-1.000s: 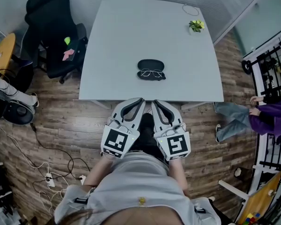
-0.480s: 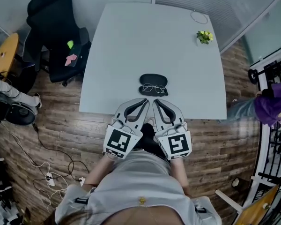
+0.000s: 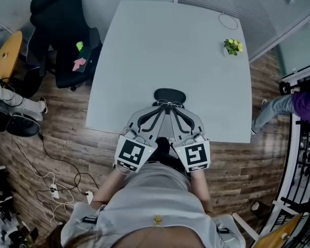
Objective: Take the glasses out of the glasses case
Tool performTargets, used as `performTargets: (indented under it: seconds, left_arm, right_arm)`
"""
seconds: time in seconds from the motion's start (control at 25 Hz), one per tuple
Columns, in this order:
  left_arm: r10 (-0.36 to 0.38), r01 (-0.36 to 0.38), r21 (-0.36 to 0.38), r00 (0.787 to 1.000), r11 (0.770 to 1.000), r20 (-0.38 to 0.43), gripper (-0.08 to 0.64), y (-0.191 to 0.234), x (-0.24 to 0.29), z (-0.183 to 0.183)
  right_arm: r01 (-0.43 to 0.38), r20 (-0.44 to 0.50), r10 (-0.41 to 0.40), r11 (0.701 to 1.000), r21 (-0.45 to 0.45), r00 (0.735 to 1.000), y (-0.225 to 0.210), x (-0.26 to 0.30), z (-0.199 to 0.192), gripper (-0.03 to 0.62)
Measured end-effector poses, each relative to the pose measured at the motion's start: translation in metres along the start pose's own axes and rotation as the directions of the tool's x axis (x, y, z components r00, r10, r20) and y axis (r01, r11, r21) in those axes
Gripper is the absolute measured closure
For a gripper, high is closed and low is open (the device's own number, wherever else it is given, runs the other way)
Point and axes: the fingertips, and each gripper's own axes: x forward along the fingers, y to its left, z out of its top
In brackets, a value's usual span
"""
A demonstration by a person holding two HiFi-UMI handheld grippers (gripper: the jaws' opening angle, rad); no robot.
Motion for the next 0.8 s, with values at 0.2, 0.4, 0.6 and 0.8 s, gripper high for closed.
performTargets:
  seconds: [0.2,0.4,0.6,0.8]
  left_arm:
    - [0.014,-0.014,-0.009,1.0,1.0,-0.028,0.528,0.007,0.016,-0.005]
    - [0.041,-0.043,-0.028,0.998,0.999,-0.045,0.528,0.013,0.029,-0.01]
    - [0.074,-0.076,-0.039,0.996,0.996,-0.052,0.528,0.023,0.03,-0.013]
    - [0.052,-0.054,-0.039,0.997,0.998,-0.065,0.528,0.031,0.031,-0.016]
  right_arm:
    - [-0.035,-0.049,0.033,0.999,-0.034,0.998,-0.015,0.014,-0.016,0.572]
    - [-0.087,-0.11,0.08,0.995,-0.058,0.991,-0.026,0.028,-0.042,0.571]
    - [-0.143,-0.171,0.131,0.988,-0.061,0.977,-0.025,0.041,-0.068,0.571]
    - [-0.175,-0.249,0.158,0.983,-0.051,0.956,-0.022,0.057,-0.094,0.554]
